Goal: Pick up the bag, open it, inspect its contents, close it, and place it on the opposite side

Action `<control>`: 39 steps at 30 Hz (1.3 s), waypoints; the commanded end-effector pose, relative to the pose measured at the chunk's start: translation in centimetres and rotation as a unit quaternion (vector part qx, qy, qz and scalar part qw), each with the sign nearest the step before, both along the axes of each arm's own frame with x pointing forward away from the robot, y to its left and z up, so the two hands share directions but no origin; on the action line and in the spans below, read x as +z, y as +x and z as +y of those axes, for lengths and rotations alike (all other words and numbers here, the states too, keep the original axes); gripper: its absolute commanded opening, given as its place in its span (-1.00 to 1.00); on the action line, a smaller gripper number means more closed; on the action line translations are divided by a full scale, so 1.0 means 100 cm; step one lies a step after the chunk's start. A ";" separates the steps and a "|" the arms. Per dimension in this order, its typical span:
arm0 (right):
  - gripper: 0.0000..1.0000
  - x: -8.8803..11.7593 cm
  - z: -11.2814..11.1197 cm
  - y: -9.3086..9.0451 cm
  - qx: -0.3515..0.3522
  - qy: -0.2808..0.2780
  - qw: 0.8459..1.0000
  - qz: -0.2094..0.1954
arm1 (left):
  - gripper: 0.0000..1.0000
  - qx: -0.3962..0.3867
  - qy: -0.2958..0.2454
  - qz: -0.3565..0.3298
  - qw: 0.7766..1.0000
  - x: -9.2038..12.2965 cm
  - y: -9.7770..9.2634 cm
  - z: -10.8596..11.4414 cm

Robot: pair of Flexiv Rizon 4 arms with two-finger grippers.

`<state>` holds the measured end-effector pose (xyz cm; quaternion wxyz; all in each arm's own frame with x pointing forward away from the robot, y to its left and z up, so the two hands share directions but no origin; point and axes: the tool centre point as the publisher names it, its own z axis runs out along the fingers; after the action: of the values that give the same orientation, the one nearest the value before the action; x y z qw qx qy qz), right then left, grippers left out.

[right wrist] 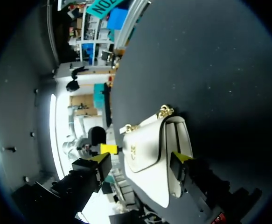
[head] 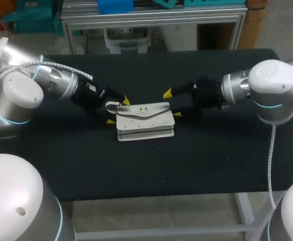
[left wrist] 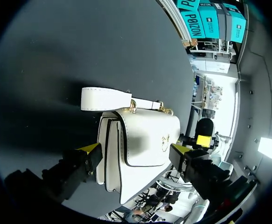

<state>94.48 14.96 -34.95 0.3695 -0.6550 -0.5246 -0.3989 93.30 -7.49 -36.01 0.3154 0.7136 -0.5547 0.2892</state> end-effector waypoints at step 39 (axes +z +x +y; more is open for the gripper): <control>-0.21 -0.037 0.020 -0.002 0.094 0.025 0.994 0.048 | -0.68 -0.023 -0.093 0.062 0.993 -0.024 -0.001 -0.001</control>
<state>94.34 16.36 -38.13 0.4446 -0.6129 -0.5565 -0.3421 92.68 -7.38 -37.54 0.4141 0.6888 -0.5210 0.2873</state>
